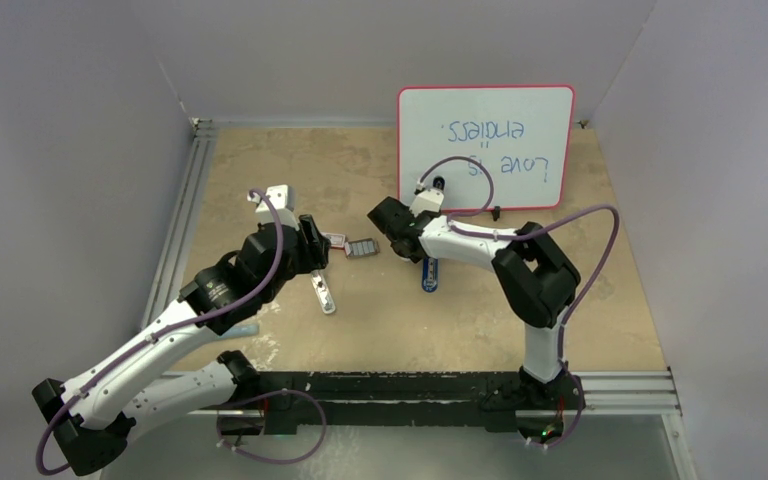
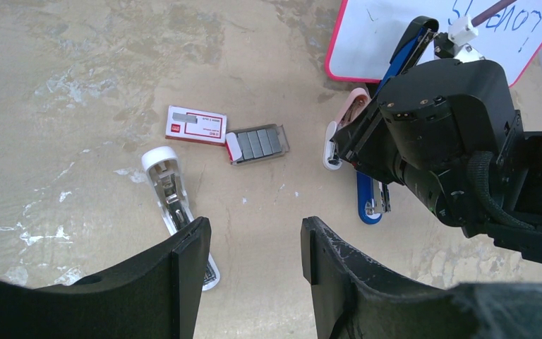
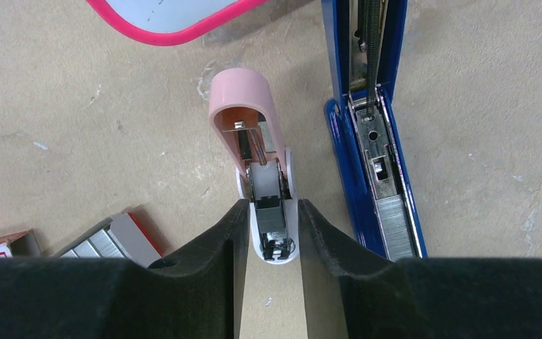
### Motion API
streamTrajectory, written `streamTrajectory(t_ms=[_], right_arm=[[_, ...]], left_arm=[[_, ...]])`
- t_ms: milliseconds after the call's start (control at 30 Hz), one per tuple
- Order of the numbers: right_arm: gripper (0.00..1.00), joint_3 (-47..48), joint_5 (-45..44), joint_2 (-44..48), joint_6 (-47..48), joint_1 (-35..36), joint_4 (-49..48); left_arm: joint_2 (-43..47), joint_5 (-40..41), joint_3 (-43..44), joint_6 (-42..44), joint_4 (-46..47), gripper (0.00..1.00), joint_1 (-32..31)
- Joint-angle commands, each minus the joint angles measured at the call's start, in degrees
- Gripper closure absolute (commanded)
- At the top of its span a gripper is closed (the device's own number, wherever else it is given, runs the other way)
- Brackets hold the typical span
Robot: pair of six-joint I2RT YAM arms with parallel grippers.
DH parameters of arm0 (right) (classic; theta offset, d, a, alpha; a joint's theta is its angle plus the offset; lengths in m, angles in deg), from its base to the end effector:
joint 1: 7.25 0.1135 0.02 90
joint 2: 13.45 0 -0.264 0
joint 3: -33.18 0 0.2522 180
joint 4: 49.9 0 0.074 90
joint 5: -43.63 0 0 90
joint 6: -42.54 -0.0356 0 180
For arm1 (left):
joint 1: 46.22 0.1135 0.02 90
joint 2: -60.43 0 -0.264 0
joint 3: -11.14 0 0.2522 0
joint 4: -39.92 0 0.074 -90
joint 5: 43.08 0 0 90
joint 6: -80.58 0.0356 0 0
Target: Load the staples into the stapler
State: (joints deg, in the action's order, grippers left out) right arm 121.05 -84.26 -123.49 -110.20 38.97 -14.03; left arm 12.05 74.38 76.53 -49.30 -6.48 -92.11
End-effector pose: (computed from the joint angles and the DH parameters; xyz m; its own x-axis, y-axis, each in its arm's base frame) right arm 0.2912 0.2723 0.1797 -0.5754 0.4135 -0.7056 0.3639 0.9021 0.2319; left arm 0.1356 -0.1163 0.3328 -0.4913 -0.3106 -0.8137 0.0553 0.9213 -0.3850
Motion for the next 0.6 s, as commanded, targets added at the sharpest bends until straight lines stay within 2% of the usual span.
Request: streamTrajectory(t_ms=[0, 333, 567], right_arm=[[0.66, 1.13, -1.23, 3.84, 2.57, 0.37, -0.07], [0.74, 0.62, 1.72, 2.53, 7.23, 0.36, -4.60], [0.73, 0.36, 1.64, 1.77, 7.53, 0.28, -4.94]], left_arm=[[0.11, 0.66, -0.12, -0.20, 1.88, 0.50, -0.08], [0.13, 0.75, -0.12, -0.11, 1.72, 0.50, -0.12], [0.04, 0.66, -0.07, -0.11, 1.88, 0.50, -0.09]])
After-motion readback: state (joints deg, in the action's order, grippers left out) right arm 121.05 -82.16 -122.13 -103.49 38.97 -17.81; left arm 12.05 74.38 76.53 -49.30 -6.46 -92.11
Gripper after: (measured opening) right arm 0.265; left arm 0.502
